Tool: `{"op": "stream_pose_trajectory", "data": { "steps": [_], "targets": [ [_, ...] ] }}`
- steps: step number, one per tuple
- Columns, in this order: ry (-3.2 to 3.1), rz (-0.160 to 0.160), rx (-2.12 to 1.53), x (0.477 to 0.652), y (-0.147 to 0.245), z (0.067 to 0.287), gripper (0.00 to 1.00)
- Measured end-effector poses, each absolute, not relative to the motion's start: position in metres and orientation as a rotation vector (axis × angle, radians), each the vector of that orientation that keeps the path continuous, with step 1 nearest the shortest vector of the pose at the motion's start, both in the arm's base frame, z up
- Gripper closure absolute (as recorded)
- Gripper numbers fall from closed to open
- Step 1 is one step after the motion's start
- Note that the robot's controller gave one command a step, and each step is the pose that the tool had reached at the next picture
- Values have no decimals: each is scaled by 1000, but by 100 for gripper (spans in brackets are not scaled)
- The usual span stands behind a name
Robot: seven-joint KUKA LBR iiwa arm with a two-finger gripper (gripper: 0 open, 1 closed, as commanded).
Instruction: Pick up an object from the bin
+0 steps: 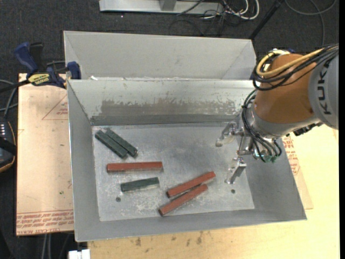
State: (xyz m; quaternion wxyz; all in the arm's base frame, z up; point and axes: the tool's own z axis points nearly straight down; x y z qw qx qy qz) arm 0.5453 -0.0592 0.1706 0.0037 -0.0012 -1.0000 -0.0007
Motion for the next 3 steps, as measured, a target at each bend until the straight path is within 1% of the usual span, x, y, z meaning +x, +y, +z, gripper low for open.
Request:
{"op": "stream_pose_trajectory", "data": {
  "steps": [1, 2, 3],
  "targets": [
    [-3142, -1, -1, 547, -59, 175, 0],
    [-3144, 1, 224, 553, -40, 77, 100],
    [-3144, 1, 224, 553, -40, 77, 100]
  ]
}}
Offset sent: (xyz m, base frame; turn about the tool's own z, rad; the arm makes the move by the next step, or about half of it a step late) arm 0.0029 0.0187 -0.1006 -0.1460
